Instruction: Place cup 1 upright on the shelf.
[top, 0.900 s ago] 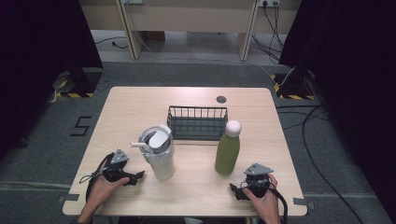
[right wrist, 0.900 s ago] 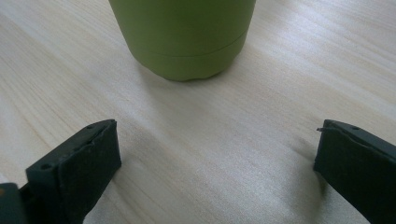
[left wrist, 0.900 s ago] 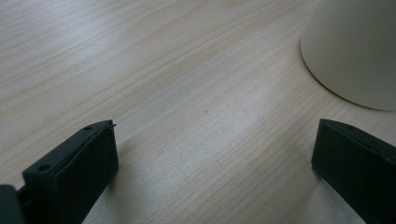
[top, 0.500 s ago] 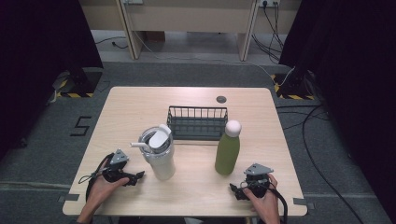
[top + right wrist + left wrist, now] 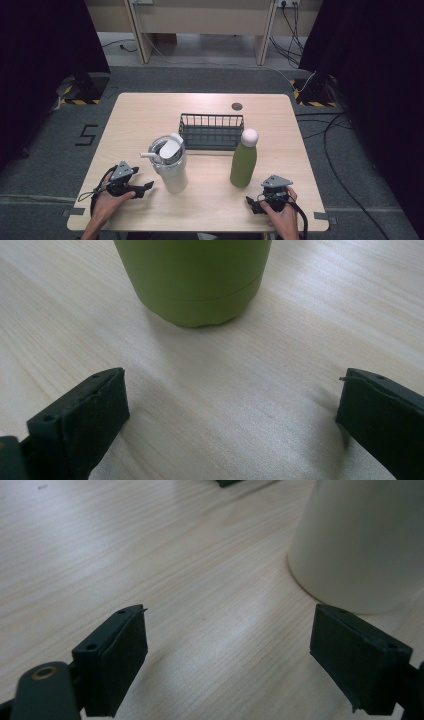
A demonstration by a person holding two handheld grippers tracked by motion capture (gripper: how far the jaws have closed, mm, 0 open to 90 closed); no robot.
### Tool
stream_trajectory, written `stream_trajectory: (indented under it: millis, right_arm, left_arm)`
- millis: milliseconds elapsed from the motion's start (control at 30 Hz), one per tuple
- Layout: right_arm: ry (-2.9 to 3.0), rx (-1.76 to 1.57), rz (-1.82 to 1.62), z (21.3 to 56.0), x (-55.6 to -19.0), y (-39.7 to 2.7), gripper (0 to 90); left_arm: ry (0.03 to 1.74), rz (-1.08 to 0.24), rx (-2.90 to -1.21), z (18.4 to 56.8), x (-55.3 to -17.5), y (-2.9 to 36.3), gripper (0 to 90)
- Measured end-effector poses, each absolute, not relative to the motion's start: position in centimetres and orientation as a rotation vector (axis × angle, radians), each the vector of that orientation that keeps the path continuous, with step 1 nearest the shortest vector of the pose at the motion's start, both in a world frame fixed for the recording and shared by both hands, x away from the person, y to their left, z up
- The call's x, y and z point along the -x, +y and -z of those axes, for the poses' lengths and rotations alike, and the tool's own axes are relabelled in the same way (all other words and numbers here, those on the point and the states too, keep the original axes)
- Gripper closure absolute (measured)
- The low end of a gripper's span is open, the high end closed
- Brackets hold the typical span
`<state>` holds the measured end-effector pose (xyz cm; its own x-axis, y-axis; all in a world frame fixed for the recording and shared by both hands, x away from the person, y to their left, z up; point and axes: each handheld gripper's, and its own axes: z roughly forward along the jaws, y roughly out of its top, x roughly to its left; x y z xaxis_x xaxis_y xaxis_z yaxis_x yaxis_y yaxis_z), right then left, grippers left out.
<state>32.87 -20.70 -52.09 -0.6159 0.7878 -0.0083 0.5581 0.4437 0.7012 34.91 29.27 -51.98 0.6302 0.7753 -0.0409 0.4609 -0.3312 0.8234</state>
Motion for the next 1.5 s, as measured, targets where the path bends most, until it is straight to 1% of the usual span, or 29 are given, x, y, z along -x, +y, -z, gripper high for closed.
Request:
stream_trajectory:
  millis: [100,267,467,733,867,1067,1200,1367,1500]
  right_arm:
    - [2.365,-1.150,-0.963,52.1,-32.9,-20.7,0.5]
    - [2.359,-1.164,-0.960,52.1,-32.9,-20.7,0.5]
    - [2.358,-1.166,-0.959,52.1,-32.9,-20.7,0.4]
    - [2.357,-1.166,-0.959,52.1,-32.9,-20.7,0.5]
    - [2.357,-1.167,-0.959,52.1,-32.9,-20.7,0.5]
    - [2.357,-1.167,-0.959,52.1,-32.9,-20.7,0.4]
    - [2.357,-1.167,-0.959,52.1,-32.9,-20.7,0.4]
    - [2.357,-1.168,-0.959,52.1,-32.9,-20.7,0.5]
    - [2.357,-1.167,-0.959,52.1,-32.9,-20.7,0.4]
  left_arm:
    - [0.941,-0.450,-1.952,51.8,-34.8,29.2,15.0]
    - [0.844,-0.401,-1.872,51.5,-34.5,28.7,14.9]
    - [0.790,-0.401,-1.831,51.0,-34.2,28.3,14.9]
    - [0.739,-0.391,-1.832,51.0,-33.8,27.7,14.9]
    - [0.711,-0.366,-1.791,50.8,-33.5,27.1,14.9]
    - [0.685,-0.406,-1.759,50.6,-33.1,26.1,14.9]
    - [0.685,-0.407,-1.741,50.4,-33.2,25.9,14.7]
    - [0.670,-0.412,-1.738,50.4,-33.2,25.4,14.4]
    - [0.641,-0.441,-1.740,50.3,-33.4,24.7,14.6]
